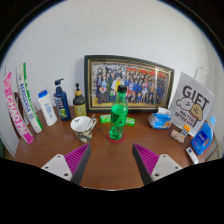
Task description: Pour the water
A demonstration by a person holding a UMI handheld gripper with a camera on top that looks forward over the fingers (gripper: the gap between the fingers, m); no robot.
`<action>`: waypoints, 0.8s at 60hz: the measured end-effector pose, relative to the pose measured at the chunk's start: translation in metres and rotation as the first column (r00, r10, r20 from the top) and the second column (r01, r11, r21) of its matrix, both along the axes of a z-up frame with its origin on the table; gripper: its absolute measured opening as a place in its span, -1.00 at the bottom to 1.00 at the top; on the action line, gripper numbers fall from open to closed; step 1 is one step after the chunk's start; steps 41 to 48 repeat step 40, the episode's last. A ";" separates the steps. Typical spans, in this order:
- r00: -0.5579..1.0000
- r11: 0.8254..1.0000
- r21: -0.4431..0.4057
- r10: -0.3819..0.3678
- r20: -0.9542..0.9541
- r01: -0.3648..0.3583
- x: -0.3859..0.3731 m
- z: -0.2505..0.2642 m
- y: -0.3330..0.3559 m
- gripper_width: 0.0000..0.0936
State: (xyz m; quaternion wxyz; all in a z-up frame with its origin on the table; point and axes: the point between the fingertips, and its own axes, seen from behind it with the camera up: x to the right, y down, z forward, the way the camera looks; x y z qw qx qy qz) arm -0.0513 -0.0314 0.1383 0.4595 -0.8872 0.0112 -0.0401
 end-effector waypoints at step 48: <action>0.998 0.999 -0.026 0.032 0.053 -0.030 -0.013 0.055 -0.159 0.82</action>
